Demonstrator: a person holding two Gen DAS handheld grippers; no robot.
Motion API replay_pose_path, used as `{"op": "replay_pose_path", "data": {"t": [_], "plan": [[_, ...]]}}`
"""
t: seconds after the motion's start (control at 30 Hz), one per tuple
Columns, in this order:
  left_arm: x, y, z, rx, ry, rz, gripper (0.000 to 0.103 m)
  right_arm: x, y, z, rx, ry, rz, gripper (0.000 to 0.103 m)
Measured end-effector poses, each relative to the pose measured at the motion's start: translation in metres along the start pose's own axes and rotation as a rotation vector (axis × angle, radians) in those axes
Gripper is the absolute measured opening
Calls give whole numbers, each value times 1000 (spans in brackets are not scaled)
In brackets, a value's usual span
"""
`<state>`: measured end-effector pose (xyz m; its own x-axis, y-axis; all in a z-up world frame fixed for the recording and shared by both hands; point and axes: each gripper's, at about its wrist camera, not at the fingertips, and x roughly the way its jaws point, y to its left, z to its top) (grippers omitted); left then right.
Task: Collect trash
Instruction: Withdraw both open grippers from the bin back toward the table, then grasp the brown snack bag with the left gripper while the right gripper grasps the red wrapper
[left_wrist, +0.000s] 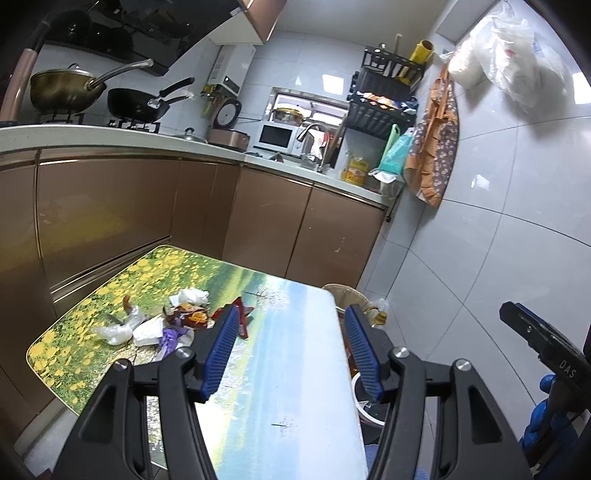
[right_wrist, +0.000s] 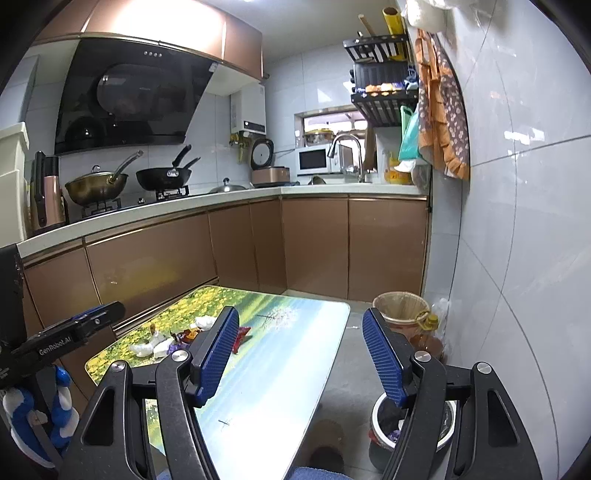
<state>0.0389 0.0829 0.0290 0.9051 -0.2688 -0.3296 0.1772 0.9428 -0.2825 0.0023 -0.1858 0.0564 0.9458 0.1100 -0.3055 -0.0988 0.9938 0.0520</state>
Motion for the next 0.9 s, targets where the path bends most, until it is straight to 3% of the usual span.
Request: {"op": "replay_pose_path", "data": {"t": [0.47,0.9], "plan": [[37,55,-8,33,86,96,57,54,-16,-13,37,97,-1,69],[117,132,-28,89,270,153,57,184,11,-36,6,294,110,69]]}}
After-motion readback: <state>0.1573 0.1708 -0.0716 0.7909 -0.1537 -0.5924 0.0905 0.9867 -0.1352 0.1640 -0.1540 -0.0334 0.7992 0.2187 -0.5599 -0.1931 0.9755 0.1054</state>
